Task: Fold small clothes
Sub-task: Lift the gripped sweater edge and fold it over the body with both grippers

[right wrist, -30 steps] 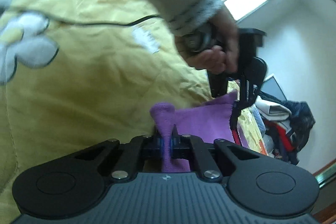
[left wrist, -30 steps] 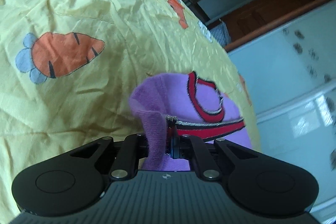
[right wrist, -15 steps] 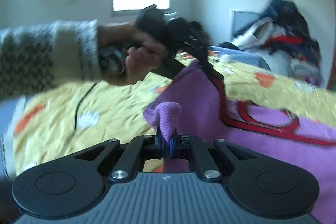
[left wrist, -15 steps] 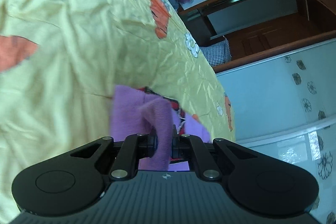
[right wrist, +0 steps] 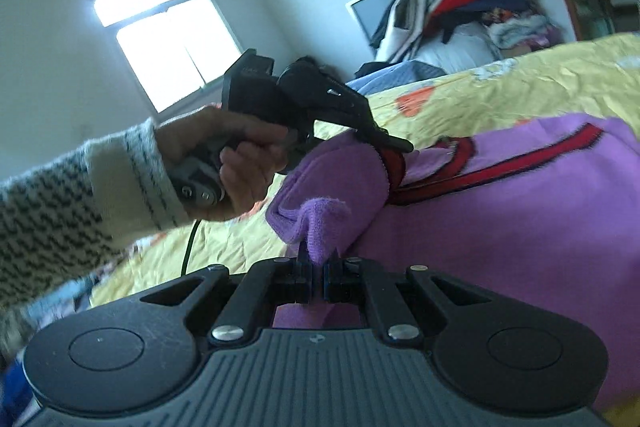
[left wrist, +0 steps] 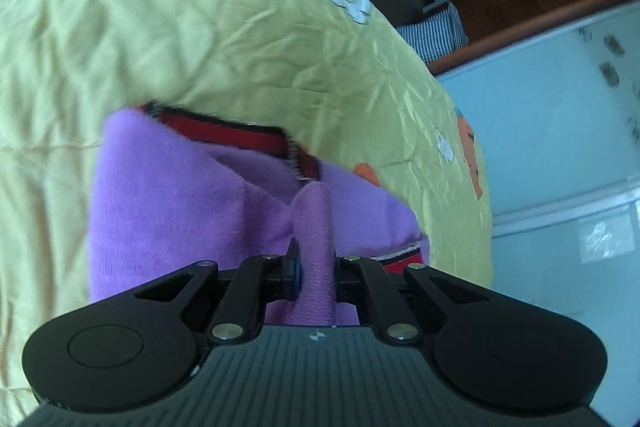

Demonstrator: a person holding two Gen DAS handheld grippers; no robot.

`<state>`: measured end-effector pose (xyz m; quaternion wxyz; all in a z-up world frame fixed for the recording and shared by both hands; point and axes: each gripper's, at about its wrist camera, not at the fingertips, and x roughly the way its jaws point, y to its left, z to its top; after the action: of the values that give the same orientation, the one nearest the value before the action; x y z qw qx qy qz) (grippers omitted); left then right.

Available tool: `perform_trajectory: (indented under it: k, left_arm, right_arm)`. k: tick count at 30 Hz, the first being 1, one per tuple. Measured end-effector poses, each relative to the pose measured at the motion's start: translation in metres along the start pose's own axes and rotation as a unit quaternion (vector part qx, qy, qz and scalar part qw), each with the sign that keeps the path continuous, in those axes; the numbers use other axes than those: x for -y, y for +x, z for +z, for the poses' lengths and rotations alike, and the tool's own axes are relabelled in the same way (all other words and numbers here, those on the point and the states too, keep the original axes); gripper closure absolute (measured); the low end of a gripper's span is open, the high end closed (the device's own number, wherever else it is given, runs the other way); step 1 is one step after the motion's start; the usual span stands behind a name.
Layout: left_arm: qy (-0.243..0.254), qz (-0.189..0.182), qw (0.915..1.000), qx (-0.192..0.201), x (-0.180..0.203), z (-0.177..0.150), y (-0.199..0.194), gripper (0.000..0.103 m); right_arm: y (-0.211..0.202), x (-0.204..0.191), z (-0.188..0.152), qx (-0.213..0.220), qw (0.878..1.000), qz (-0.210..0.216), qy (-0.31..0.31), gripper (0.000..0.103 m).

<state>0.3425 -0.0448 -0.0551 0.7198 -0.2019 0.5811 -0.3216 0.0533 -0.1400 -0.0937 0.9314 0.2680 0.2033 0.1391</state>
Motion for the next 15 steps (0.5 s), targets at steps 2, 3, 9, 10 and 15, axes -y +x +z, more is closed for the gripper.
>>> perform_trajectory:
  k: [2,3,9,10,15]
  left_arm:
    - [0.001,-0.002,1.0000,0.004,0.013,0.003,0.004,0.095]
    - [0.001,-0.003,1.0000,0.007,0.019,0.005,0.007,0.095]
    - [0.000,-0.025,0.9997,0.005,0.062,0.010,0.041,0.095]
    - [0.002,-0.028,0.9996,0.003,0.070,0.009,0.049,0.095]
    - [0.006,-0.049,0.9986,-0.017,0.101,-0.001,0.094,0.095]
  right_arm:
    - [-0.012,0.008,0.004,0.015,1.000,0.009,0.022,0.098]
    - [-0.017,0.012,0.008,0.022,0.999,0.011,0.033,0.098]
    - [-0.051,0.042,0.027,0.068,0.995,0.001,0.077,0.098]
    - [-0.059,0.047,0.028,0.075,0.994,-0.004,0.083,0.098]
    - [-0.090,0.078,0.019,0.093,0.988,-0.038,0.114,0.098]
